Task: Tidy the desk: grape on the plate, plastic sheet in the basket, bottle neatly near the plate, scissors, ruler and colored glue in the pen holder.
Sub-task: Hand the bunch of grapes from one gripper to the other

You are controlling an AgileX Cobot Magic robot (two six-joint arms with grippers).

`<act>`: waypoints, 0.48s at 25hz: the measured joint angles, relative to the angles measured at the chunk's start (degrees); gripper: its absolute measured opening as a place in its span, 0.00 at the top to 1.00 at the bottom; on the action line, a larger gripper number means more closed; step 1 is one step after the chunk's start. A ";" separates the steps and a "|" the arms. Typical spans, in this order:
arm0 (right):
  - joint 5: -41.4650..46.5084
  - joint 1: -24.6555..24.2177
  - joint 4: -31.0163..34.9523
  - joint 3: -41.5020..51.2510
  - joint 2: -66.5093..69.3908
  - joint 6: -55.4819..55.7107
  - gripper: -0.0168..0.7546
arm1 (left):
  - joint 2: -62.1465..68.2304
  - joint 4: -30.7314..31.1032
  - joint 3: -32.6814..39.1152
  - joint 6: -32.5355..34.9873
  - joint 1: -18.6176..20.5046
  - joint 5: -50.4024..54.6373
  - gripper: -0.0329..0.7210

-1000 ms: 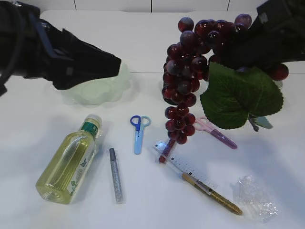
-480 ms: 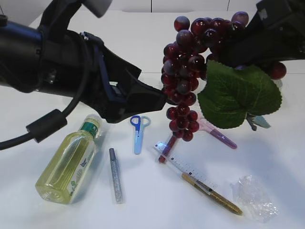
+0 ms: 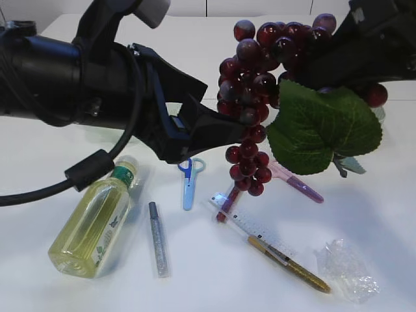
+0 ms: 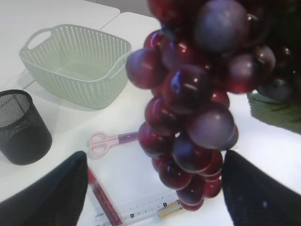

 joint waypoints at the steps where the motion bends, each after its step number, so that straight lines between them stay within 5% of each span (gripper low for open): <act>1: 0.00 0.00 0.09 0.00 0.00 -0.01 0.72 | 0.24 -1.87 0.00 1.80 0.00 0.30 0.09; 12: 0.00 0.00 0.55 0.00 0.00 -0.38 0.72 | 2.10 -16.38 0.00 16.68 0.00 6.00 0.09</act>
